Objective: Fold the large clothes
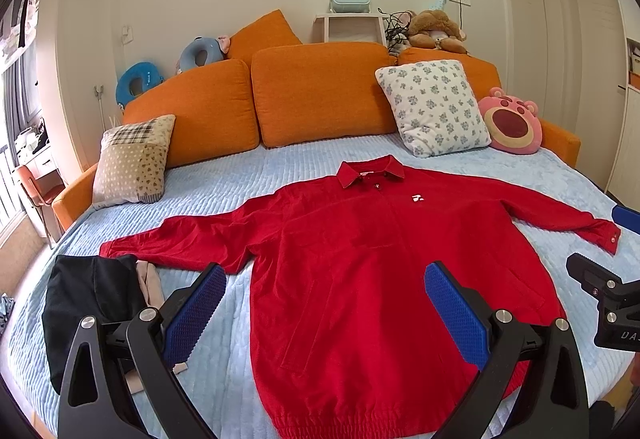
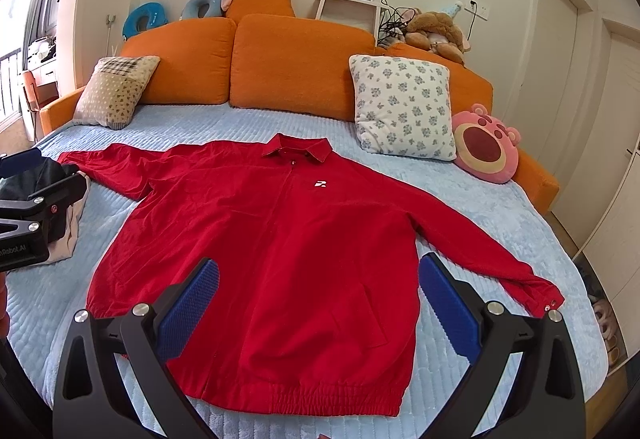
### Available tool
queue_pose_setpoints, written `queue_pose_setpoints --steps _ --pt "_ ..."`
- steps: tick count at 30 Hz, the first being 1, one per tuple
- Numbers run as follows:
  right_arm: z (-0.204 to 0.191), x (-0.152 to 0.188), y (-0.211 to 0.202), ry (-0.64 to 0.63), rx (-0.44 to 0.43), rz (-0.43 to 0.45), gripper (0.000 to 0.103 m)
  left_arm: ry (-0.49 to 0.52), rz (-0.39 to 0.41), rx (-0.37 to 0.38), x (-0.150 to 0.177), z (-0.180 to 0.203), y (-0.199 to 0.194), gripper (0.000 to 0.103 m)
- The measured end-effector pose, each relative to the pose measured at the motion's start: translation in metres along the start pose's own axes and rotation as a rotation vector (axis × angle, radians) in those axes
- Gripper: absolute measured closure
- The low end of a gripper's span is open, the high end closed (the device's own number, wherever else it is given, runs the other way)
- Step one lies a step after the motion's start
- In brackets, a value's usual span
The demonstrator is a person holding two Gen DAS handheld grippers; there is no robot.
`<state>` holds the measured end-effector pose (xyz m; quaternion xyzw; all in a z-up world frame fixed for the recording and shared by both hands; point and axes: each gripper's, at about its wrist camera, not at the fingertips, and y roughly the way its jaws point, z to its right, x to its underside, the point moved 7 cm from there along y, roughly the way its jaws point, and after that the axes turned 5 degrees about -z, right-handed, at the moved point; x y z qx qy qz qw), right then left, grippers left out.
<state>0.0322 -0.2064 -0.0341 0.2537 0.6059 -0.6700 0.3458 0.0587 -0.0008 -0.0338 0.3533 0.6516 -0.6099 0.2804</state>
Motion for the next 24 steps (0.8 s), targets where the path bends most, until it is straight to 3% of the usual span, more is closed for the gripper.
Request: queue_pose_setpoints --steps 14,24 --pt "0.0051 -0.0033 -0.0016 0.014 -0.041 -0.003 0.004 -0.004 0.001 -0.001 -0.0004 -0.0037 0.0021 0.002" --pt "0.0001 -0.0012 0.0001 -0.003 -0.019 0.008 0.005 -0.005 0.001 -0.003 0.0002 -0.0029 0.0021 0.002"
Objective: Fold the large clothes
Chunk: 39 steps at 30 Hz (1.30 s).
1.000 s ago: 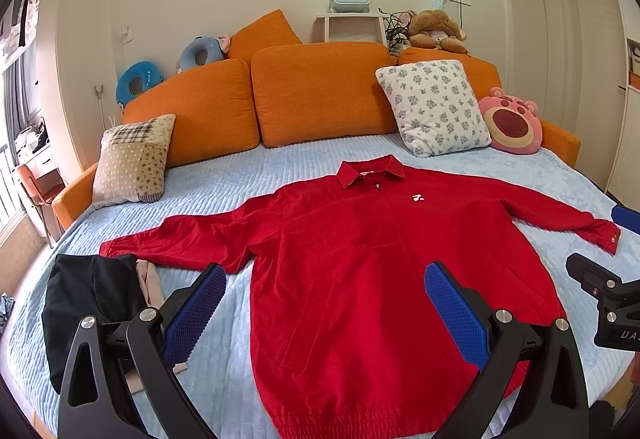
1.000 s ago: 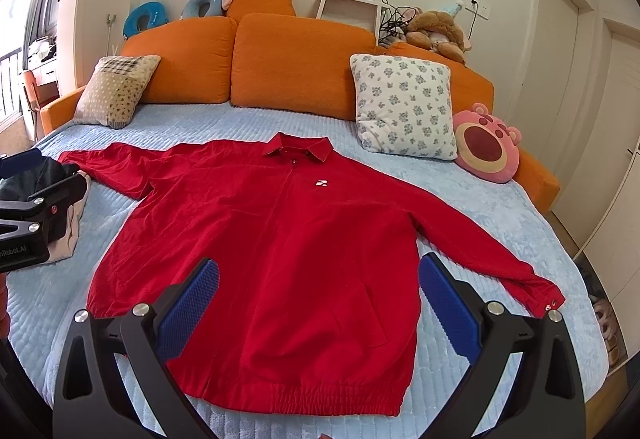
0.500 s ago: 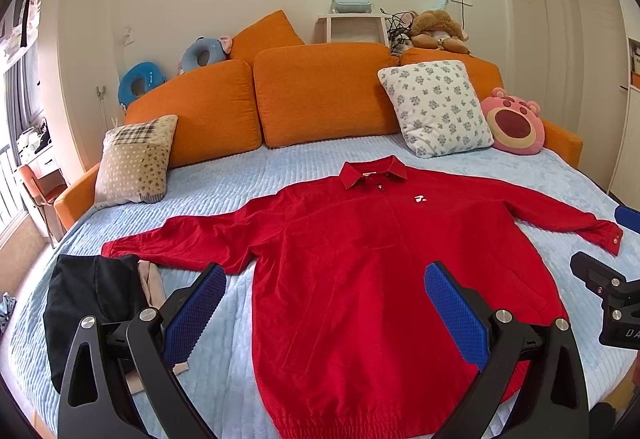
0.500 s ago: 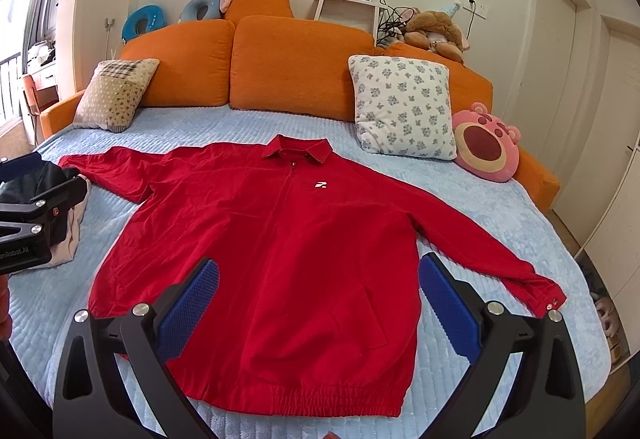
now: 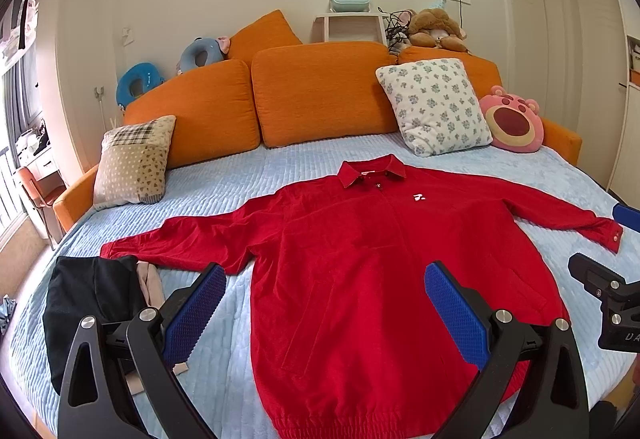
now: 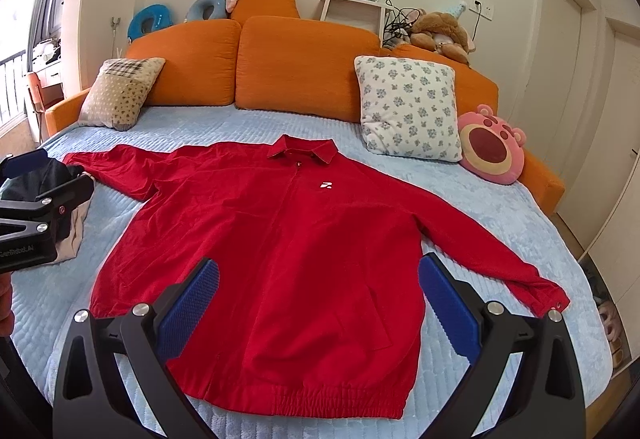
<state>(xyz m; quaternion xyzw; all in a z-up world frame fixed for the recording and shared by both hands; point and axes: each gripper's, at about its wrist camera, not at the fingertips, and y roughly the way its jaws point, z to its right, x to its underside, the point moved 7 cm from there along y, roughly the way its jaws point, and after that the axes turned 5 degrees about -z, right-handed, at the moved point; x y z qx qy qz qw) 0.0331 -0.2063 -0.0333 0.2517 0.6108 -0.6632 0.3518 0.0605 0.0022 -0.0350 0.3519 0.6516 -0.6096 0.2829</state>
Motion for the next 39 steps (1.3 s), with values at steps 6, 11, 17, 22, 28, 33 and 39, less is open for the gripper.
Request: queue_pose_setpoints --steps 6,11,17,22,28,33,39 --pt "0.001 -0.001 0.001 -0.002 0.006 0.007 0.005 0.0 0.001 -0.002 0.0 0.0 0.0 0.002" --pt "0.001 -0.002 0.003 -0.005 0.012 0.008 0.005 0.002 -0.002 -0.001 -0.004 0.0 -0.003 0.002" --pt "0.005 -0.001 0.007 0.0 0.015 0.003 0.005 0.007 -0.007 0.003 -0.005 0.005 0.003 0.002" --pt "0.01 0.001 0.014 0.016 0.017 -0.004 0.005 0.022 -0.015 0.005 -0.003 0.014 0.015 0.002" --pt "0.02 0.003 0.022 0.042 0.022 -0.001 0.005 0.023 -0.02 0.025 -0.005 0.02 0.024 0.002" --pt "0.038 0.006 0.035 0.067 0.035 -0.01 0.005 0.04 -0.023 0.046 -0.012 0.039 0.038 0.002" --pt "0.073 0.013 0.051 0.104 0.066 -0.015 0.007 0.066 -0.021 0.087 -0.028 0.075 0.06 0.002"
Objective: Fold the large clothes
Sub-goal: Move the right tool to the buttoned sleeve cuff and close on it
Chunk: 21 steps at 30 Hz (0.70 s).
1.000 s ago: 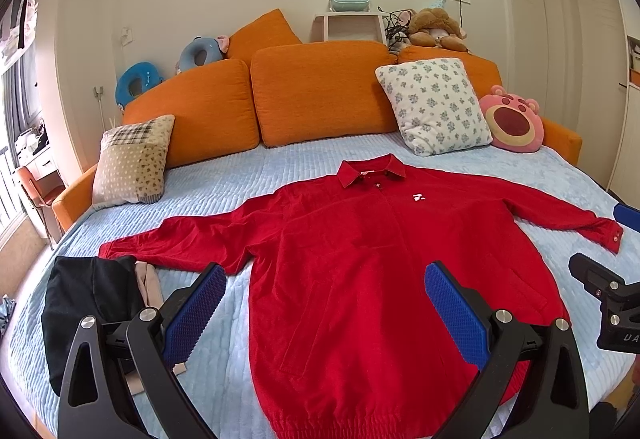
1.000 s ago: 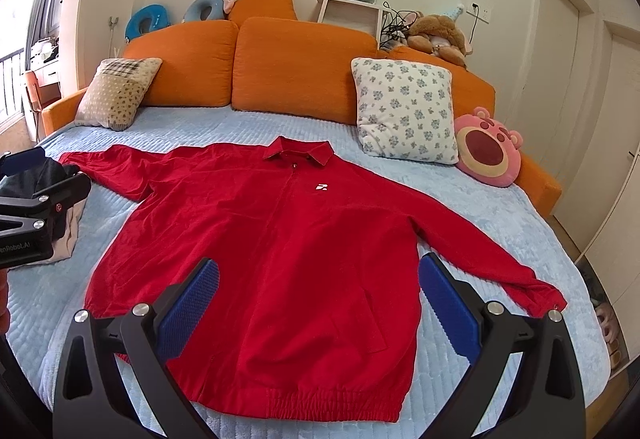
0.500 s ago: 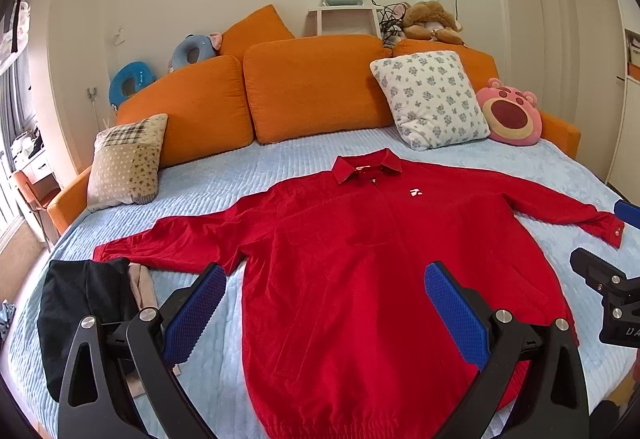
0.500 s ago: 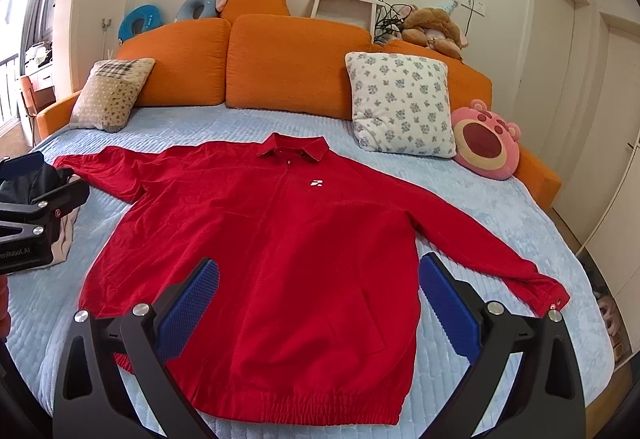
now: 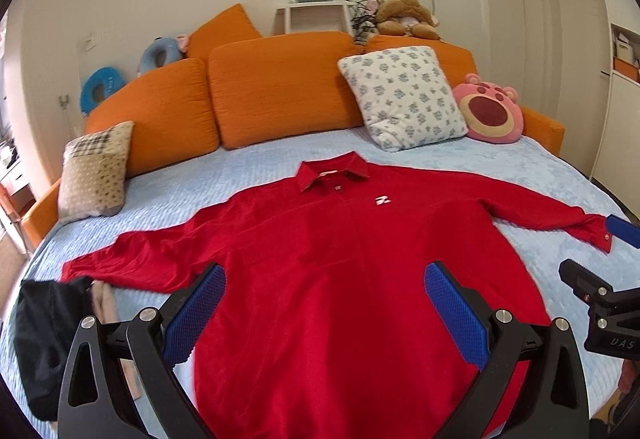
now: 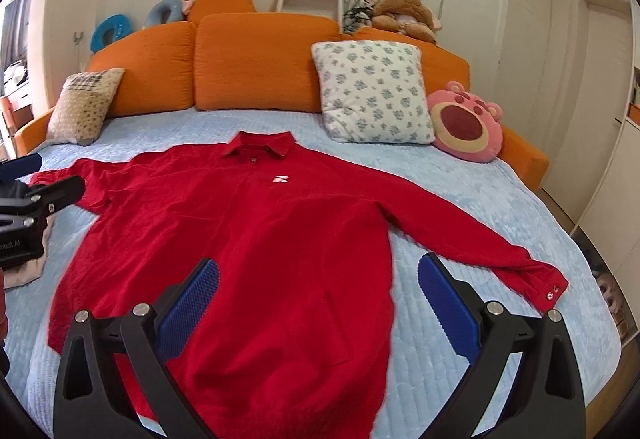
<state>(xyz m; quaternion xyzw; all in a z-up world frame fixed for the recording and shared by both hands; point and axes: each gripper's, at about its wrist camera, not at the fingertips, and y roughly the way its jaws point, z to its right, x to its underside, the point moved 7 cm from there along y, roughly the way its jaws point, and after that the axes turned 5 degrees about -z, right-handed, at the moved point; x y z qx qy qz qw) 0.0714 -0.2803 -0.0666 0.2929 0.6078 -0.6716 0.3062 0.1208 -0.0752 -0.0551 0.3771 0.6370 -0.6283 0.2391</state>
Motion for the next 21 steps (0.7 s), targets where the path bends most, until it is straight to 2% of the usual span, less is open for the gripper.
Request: queue_pose_setpoints --steps 2,7,12,16,18,21 --pt "0.018 0.002 0.009 0.015 0.023 -0.008 0.011 0.011 0.006 0.019 -0.008 0.016 0.01 0.002" --pt "0.078 0.009 0.039 0.11 0.041 -0.048 0.014 0.052 0.007 0.081 -0.034 0.07 0.05 0.002" --pt "0.141 0.016 0.068 0.167 0.117 -0.079 0.014 0.099 0.0 0.114 -0.061 0.132 0.102 0.002" --pt "0.181 0.02 0.082 0.194 0.161 -0.078 0.014 0.107 -0.031 0.144 -0.084 0.178 0.15 0.002" --pt "0.201 0.024 0.09 0.213 0.175 -0.08 0.014 0.13 -0.036 0.133 -0.092 0.2 0.173 0.002" --pt "0.232 0.031 0.1 0.234 0.216 -0.081 0.014 0.152 -0.075 0.187 -0.097 0.236 0.209 0.002"
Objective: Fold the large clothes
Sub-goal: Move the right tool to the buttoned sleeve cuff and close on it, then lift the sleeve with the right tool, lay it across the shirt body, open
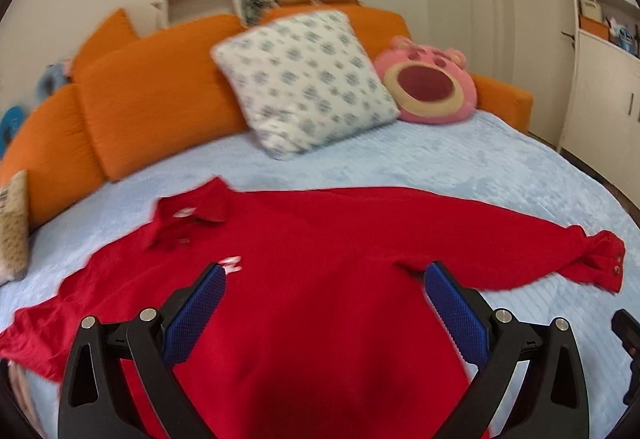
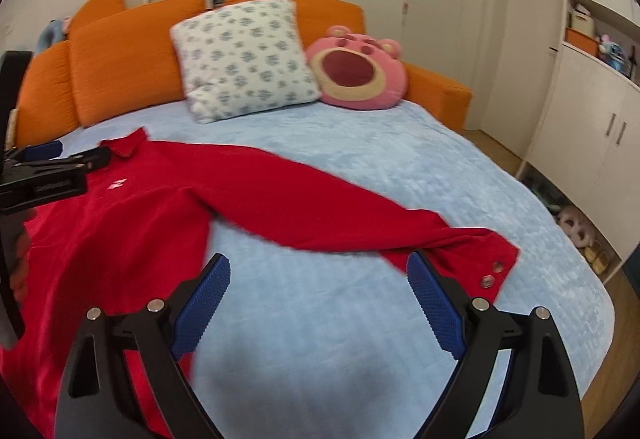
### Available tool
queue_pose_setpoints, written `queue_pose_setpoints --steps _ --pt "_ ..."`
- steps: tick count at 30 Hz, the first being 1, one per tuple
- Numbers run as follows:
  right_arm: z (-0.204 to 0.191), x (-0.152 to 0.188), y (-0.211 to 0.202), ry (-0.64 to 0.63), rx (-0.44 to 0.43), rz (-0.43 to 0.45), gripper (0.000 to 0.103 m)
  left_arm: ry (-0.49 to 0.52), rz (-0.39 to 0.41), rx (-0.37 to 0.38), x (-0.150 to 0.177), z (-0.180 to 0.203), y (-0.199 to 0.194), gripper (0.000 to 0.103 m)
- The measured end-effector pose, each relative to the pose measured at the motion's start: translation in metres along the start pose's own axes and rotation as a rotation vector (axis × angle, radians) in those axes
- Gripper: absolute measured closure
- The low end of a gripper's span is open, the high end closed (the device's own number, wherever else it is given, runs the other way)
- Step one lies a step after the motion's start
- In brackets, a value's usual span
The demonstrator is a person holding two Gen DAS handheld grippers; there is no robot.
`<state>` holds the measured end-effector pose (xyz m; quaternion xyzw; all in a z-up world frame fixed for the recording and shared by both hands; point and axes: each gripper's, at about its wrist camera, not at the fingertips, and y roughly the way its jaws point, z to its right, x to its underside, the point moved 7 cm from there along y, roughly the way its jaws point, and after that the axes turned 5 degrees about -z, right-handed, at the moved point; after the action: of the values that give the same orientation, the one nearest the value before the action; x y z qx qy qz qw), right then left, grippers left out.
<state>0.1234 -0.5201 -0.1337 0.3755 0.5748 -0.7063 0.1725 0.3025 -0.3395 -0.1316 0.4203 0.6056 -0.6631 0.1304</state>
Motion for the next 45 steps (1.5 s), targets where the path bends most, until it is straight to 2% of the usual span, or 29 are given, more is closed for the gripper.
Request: queue_pose_setpoints --steps 4,7,10,11,12,14,16,20,26,30,33,34,35,36,37,38,39,42,45 --pt "0.038 0.003 0.019 -0.005 0.082 0.001 0.014 0.009 -0.027 0.053 -0.011 0.034 0.041 0.002" --pt "0.08 0.005 0.033 0.029 0.122 -0.019 0.014 0.015 -0.075 0.071 -0.013 0.049 0.074 0.002" --pt "0.131 0.004 0.049 0.101 0.143 -0.054 0.014 -0.003 -0.162 0.088 -0.006 0.054 0.108 0.016" --pt "0.15 0.004 0.057 0.132 0.148 -0.077 0.014 -0.011 -0.213 0.1 0.0 0.056 0.124 0.029" --pt "0.166 0.005 0.063 0.163 0.149 -0.092 0.014 -0.015 -0.252 0.107 0.006 0.056 0.135 0.035" --pt "0.189 0.008 0.074 0.208 0.16 -0.125 0.014 -0.017 -0.289 0.111 0.016 0.058 0.15 0.035" --pt "0.206 0.011 0.085 0.253 0.139 -0.153 0.016 -0.006 -0.285 0.102 0.024 0.059 0.152 0.035" --pt "0.214 0.018 0.104 0.34 0.06 -0.194 0.022 -0.021 -0.287 0.108 0.031 0.056 0.156 0.035" --pt "0.206 0.023 0.12 0.394 0.036 -0.212 0.022 -0.03 -0.295 0.109 0.033 0.055 0.157 0.034" --pt "0.208 0.032 0.139 0.432 0.037 -0.261 0.022 -0.037 -0.292 0.104 0.034 0.054 0.159 0.033" --pt "0.207 0.04 0.155 0.451 0.028 -0.307 0.032 -0.03 -0.276 0.09 0.035 0.054 0.158 0.033" --pt "0.207 0.042 0.158 0.45 0.036 -0.311 0.041 -0.032 -0.271 0.088 0.036 0.054 0.158 0.033" --pt "0.205 0.042 0.16 0.436 0.044 -0.313 0.044 -0.033 -0.265 0.086 0.036 0.054 0.158 0.033" --pt "0.203 0.041 0.161 0.425 0.045 -0.314 0.051 -0.038 -0.262 0.085 0.037 0.053 0.158 0.033" --pt "0.201 0.039 0.161 0.418 0.041 -0.308 0.065 -0.044 -0.259 0.086 0.037 0.053 0.157 0.033" --pt "0.197 0.036 0.161 0.418 0.022 -0.309 0.071 -0.048 -0.256 0.087 0.037 0.052 0.157 0.033" --pt "0.193 0.034 0.16 0.415 0.012 -0.314 0.083 -0.049 -0.254 0.087 0.037 0.052 0.157 0.033" --pt "0.18 0.017 0.155 0.368 0.028 -0.299 0.091 -0.057 -0.253 0.088 0.038 0.051 0.156 0.033" --pt "0.163 -0.015 0.143 0.328 0.016 -0.249 0.092 -0.068 -0.251 0.088 0.039 0.05 0.155 0.033"
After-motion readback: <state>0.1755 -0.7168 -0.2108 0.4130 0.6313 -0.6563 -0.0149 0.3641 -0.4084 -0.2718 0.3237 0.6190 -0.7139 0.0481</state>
